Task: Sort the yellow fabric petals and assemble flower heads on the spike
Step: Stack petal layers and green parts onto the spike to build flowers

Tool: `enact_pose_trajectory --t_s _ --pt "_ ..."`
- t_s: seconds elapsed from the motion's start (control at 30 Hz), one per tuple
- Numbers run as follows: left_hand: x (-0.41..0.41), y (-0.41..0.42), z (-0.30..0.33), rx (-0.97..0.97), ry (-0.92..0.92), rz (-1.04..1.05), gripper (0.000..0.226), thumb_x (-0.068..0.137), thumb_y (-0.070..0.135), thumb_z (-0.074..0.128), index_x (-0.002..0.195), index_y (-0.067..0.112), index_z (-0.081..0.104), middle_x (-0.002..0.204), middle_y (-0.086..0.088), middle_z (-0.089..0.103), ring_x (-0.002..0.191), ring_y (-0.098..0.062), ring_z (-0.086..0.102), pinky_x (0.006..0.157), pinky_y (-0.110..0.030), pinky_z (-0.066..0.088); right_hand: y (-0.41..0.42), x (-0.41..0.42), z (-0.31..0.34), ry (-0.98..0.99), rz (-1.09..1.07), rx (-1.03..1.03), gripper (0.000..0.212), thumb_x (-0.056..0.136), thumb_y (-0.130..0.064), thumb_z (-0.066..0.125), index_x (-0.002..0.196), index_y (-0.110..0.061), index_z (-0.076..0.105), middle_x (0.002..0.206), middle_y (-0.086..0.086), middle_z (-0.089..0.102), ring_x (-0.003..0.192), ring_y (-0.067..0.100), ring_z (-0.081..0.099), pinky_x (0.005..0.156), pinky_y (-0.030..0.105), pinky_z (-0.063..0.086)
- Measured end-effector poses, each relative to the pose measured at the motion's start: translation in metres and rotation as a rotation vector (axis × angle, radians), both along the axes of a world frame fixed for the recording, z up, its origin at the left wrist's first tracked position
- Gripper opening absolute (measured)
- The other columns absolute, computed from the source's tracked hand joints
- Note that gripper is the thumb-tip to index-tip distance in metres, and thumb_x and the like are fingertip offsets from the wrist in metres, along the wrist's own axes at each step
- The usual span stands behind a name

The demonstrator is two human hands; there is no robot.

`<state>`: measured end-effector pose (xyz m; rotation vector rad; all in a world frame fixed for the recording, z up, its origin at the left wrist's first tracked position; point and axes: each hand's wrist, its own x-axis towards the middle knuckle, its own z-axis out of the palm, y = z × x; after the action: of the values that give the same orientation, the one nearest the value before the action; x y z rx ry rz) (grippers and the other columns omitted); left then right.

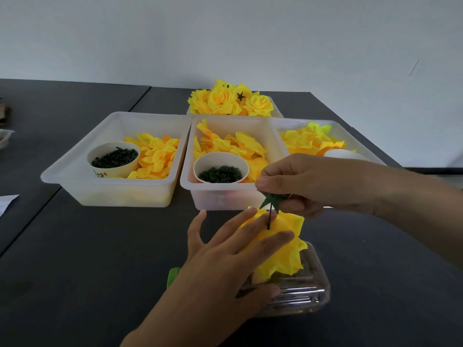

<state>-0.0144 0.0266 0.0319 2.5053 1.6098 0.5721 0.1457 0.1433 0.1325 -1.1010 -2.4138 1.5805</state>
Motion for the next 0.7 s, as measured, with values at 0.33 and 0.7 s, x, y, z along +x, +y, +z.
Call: enact_pose_trajectory --t_s 0.33,0.7 --pt "0.000 -0.001 -0.004 0.037 -0.012 0.004 0.062 0.086 0.067 0.037 0.143 0.059 0.014 0.157 0.027 0.012 0.146 0.002 -0.006 0.109 -0.056 -0.011 -0.006 0.010 0.007 0.053 0.121 0.424 0.008 0.084 -0.026 0.071 0.079 -0.023 0.066 0.070 -0.002 0.064 0.059 0.006 0.054 0.055 0.018 0.043" --pt "0.006 -0.007 0.004 0.136 0.114 0.067 0.056 0.087 0.065 0.035 0.141 0.053 0.032 0.155 0.008 0.035 0.145 -0.028 0.025 0.107 -0.055 0.004 -0.014 0.004 -0.004 -0.096 0.199 0.700 0.013 0.083 -0.022 0.071 0.074 -0.027 0.063 0.063 -0.015 0.059 0.060 0.003 0.055 0.055 0.013 0.040"
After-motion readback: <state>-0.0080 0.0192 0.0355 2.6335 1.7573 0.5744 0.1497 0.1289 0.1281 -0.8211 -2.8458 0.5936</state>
